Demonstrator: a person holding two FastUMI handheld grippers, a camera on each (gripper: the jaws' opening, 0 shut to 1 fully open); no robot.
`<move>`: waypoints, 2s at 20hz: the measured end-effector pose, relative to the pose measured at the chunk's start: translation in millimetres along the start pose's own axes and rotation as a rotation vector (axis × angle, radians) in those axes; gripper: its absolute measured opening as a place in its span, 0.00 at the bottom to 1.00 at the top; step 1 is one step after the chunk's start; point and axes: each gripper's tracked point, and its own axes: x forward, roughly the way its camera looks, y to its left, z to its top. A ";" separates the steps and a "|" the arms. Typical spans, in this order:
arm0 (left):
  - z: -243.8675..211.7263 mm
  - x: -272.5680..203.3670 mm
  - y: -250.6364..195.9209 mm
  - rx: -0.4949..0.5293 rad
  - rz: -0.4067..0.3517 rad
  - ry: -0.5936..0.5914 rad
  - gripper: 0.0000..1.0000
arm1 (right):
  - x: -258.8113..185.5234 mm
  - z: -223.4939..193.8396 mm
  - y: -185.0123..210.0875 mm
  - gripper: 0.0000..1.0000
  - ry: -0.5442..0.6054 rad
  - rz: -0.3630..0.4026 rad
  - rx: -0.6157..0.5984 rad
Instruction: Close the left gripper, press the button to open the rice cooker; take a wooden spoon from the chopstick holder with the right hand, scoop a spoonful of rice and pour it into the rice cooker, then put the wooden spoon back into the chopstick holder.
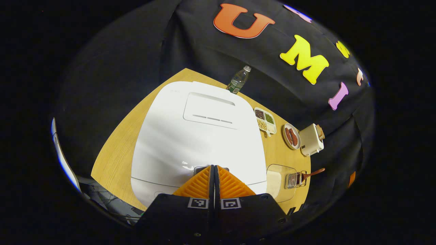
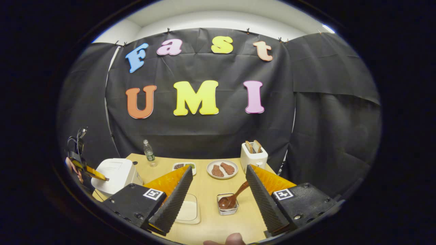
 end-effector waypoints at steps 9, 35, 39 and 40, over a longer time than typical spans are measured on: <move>74.7 -56.1 -31.7 0.146 0.006 -0.317 0.01 | -6.0 10.1 -0.3 1.00 -0.028 0.011 0.009; 112.7 -201.5 -90.9 0.314 0.065 -0.929 0.94 | 2.4 -16.5 -47.6 1.00 0.011 -0.014 0.036; 89.6 -197.8 -112.8 0.287 0.034 -0.933 0.94 | 30.4 -39.6 -50.4 1.00 0.045 0.023 0.051; 86.3 -196.6 -117.0 0.284 0.036 -0.933 0.94 | 41.3 -46.7 -53.2 1.00 0.056 0.030 0.052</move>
